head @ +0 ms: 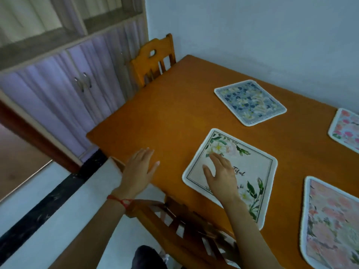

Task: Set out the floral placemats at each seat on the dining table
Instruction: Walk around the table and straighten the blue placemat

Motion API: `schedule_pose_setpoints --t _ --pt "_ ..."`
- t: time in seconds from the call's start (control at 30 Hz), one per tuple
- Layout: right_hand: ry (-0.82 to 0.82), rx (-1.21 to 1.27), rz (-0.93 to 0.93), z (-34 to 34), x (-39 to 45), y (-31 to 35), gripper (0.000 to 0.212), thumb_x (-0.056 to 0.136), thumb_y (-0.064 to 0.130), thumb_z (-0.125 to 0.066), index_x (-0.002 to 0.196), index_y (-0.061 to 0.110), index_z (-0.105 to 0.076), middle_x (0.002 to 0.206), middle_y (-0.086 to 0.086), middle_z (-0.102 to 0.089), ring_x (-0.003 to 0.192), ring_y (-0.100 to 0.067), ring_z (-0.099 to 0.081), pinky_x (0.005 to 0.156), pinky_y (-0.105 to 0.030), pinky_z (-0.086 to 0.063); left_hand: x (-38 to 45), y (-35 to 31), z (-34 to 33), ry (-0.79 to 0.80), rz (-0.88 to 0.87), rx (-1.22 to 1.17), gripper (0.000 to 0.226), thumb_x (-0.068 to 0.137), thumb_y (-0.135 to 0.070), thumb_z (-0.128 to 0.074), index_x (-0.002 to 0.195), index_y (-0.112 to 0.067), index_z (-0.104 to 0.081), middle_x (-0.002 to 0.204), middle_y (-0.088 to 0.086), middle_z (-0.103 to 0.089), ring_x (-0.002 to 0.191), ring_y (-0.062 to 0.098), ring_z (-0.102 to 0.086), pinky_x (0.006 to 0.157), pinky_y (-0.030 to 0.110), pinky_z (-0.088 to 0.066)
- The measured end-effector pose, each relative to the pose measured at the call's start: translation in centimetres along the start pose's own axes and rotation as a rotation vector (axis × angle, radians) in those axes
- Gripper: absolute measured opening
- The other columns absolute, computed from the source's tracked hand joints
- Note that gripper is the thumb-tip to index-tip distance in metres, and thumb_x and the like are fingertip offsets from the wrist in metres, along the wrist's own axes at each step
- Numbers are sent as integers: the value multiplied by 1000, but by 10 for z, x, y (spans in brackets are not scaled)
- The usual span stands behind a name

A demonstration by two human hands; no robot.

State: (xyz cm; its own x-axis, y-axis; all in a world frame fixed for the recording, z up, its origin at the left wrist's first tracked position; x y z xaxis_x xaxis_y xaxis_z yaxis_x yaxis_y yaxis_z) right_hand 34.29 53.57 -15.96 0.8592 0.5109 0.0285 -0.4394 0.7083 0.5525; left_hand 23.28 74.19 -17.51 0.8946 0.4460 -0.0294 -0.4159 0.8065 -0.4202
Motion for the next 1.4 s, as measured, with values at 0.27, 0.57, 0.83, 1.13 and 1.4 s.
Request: schedule_pose_setpoints --t 0.27,0.57,0.83,1.13,1.4 --pt "176 65 265 -39 -6 108 45 94 28 -49 135 10 -44 141 -8 -43 131 -26 -35 107 -43 -33 -85 80 43 -180 241 48 54 85 -39 -37 110 3 -61 107 23 -66 96 39 -65 81 50 -51" --pt "416 54 521 -123 -30 224 52 93 41 -42 138 15 -39 142 -6 -43 130 -25 -39 107 -46 -34 -186 175 77 -319 515 100 49 87 -41 -46 116 -4 -60 119 19 -62 112 39 -57 94 50 -43" --pt "452 -48 746 -205 -71 341 49 95 33 -45 140 15 -38 146 -1 -36 136 -20 -30 112 -30 -19 -264 265 109 -382 685 130 55 86 -43 -36 113 -4 -63 114 16 -66 108 35 -61 91 49 -47" --pt "444 -53 849 -281 -100 417 56 83 37 -39 129 6 -52 135 -13 -52 128 -30 -44 107 -42 -31 -320 344 135 -391 800 241 48 83 -41 -45 108 -6 -65 110 14 -68 103 32 -64 85 47 -51" --pt "390 -113 921 -327 -72 439 43 81 29 -52 110 2 -65 111 -16 -67 103 -34 -63 86 -47 -50 -302 394 138 -347 803 284 47 81 -41 -49 106 -6 -67 108 14 -69 102 31 -64 84 46 -53"
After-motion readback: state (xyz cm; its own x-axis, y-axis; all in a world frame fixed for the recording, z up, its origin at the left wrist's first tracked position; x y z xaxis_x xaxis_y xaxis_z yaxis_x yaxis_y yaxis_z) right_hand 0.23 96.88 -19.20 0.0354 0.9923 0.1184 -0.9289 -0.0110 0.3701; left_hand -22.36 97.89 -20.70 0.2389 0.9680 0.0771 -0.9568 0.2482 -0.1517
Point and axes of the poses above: each hand's wrist, its own x-axis towards the middle knuckle, its own z-axis out of the back of the hand, y = z × x, the point moved 6 cm from there along x, towards the middle knuckle
